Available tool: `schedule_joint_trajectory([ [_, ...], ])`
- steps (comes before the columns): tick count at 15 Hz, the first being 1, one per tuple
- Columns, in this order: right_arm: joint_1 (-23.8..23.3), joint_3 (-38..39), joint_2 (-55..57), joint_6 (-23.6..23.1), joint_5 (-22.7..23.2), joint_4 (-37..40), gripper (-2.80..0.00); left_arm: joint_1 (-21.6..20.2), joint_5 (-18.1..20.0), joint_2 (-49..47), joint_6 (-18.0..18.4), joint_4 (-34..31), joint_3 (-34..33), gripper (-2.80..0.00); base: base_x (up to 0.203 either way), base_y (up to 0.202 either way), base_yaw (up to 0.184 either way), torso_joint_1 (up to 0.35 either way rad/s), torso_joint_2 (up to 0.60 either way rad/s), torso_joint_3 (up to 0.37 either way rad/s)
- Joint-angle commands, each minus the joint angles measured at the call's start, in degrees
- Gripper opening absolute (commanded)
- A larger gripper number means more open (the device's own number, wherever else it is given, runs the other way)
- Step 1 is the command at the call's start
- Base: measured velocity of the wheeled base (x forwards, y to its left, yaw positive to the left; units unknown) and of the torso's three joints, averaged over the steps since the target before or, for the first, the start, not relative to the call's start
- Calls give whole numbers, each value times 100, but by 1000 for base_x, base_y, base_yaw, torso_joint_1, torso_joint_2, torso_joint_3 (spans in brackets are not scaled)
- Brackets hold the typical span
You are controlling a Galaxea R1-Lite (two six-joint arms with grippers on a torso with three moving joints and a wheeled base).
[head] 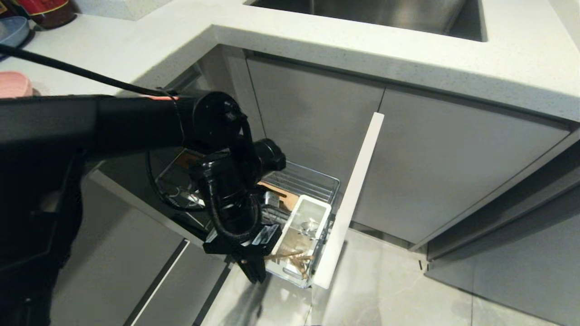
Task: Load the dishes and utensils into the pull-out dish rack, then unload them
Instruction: Take the chopsticks out of the cupboard
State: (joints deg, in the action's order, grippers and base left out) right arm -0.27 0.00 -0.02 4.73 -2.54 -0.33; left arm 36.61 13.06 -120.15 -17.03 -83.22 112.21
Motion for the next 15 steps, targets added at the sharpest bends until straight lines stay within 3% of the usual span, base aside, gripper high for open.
schedule_joint_trajectory([
  [1,0,0,-24,2,-1,-2,-280,85,-22,643,-22,-162,-4,-280,0,0,0,0,0,0],
  [7,-1,0,-24,2,-1,-2,-280,415,-331,1898,-29,-433,-7,-280,0,0,0,0,0,0],
  [10,0,0,-24,2,-1,-2,-280,620,-813,2556,-44,-444,-10,-280,0,0,0,0,0,0],
  [13,0,0,-24,2,-1,-2,-280,779,-1056,3283,-38,-444,-7,-280,0,0,0,0,0,0],
  [15,0,0,-24,2,-1,-2,-280,842,-1241,3872,-52,-121,-6,-280,0,0,0,0,0,0],
])
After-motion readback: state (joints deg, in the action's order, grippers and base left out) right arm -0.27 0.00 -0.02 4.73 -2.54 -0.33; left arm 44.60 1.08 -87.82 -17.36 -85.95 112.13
